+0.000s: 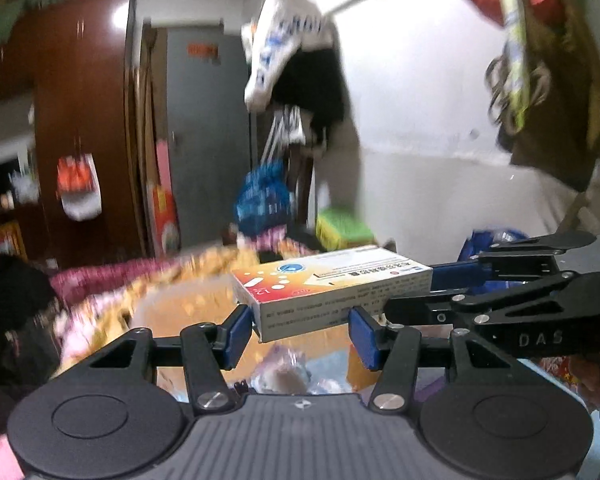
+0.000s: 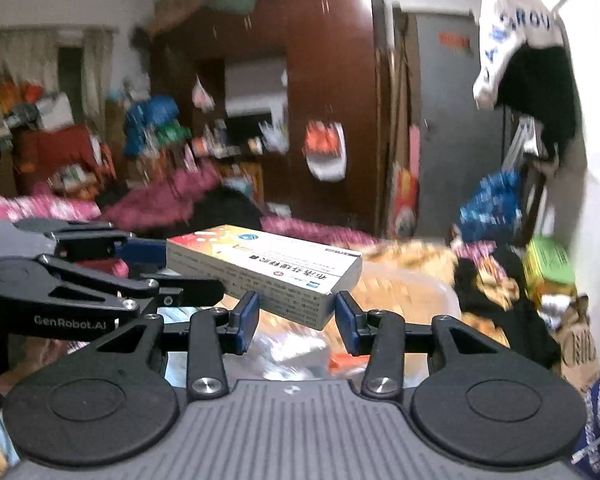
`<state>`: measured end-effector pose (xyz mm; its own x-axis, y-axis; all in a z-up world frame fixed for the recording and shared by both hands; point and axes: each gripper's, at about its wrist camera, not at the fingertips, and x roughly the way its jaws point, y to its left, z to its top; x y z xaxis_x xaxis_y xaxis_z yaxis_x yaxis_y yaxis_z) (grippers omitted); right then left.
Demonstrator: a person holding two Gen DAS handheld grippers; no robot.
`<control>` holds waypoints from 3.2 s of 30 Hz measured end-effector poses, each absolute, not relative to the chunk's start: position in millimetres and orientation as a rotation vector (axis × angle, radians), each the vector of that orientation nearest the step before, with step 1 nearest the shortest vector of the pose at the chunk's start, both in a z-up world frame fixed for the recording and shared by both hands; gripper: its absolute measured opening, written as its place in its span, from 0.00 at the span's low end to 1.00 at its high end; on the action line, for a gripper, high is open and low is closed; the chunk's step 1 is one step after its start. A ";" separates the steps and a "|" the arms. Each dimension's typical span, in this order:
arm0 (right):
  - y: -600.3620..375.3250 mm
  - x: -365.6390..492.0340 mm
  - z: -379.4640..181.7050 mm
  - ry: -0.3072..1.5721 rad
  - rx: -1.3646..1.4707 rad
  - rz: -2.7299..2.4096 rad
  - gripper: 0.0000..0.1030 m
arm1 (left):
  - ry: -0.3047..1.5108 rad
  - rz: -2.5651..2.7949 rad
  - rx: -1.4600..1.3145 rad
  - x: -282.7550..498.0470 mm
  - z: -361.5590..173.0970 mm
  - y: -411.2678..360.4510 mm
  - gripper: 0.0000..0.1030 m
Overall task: Organize objects
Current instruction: 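Lift the medicine box over the basket and open the tools, then close both tools on the clear plastic bag on the table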
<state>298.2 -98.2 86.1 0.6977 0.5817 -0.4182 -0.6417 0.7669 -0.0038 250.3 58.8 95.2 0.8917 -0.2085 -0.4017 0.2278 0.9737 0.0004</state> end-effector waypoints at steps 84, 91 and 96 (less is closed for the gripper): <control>-223.3 132.0 -53.7 0.339 -0.097 0.700 0.18 | 0.374 -0.222 -0.036 69.4 -59.0 71.0 0.09; -223.1 131.2 -55.1 0.340 -0.102 0.706 0.18 | 0.390 -0.225 -0.125 75.5 -59.4 78.0 0.19; -222.5 130.3 -56.0 0.337 -0.109 0.707 0.18 | 0.403 -0.248 -0.226 80.5 -59.6 86.2 0.25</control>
